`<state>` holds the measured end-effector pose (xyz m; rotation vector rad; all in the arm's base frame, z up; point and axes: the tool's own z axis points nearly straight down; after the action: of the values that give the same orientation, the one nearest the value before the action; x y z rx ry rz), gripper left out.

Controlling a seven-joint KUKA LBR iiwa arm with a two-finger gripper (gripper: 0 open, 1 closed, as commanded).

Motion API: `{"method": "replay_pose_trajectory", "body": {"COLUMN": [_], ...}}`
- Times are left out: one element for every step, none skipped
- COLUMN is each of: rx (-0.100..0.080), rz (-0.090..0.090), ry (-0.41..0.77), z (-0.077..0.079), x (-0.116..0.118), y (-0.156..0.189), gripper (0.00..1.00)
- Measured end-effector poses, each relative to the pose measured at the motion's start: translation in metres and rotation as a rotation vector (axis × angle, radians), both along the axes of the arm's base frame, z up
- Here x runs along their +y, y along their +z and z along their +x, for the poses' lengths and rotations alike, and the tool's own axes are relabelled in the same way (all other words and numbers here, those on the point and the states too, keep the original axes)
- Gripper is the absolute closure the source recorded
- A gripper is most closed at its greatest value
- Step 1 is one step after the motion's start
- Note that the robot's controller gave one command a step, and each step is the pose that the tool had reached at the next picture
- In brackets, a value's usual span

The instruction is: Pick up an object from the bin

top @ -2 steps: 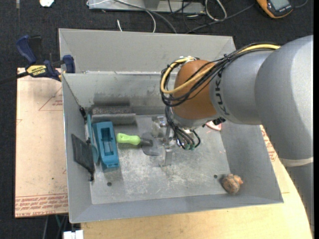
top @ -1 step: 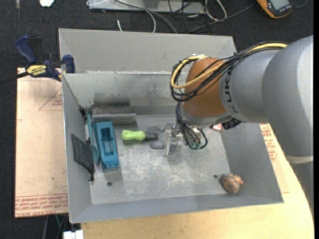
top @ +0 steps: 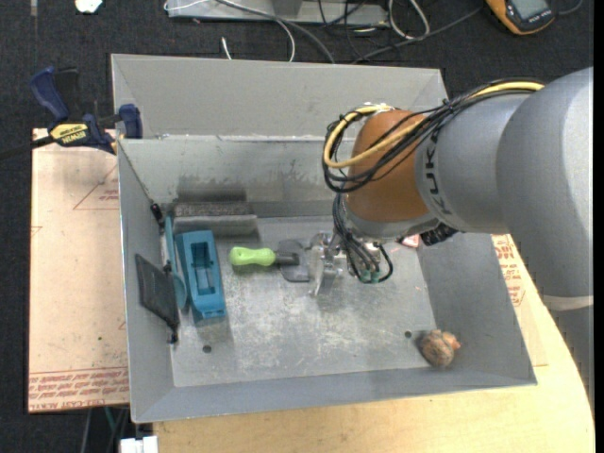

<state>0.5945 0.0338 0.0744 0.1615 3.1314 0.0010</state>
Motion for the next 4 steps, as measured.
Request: {"method": "replay_pose_trajectory", "body": {"rx": [0.004, 0.008, 0.008, -0.001], "rz": [0.000, 0.001, 0.001, 0.001], "ry": [0.049, -0.060, -0.059, 0.098], "z": [0.003, 0.009, 0.009, 0.008], "x": [-0.013, 0.015, 0.016, 0.018], "y": [0.058, 0.129, 0.129, 0.093], "gripper": [1.00, 0.00, 0.00, 0.00]}}
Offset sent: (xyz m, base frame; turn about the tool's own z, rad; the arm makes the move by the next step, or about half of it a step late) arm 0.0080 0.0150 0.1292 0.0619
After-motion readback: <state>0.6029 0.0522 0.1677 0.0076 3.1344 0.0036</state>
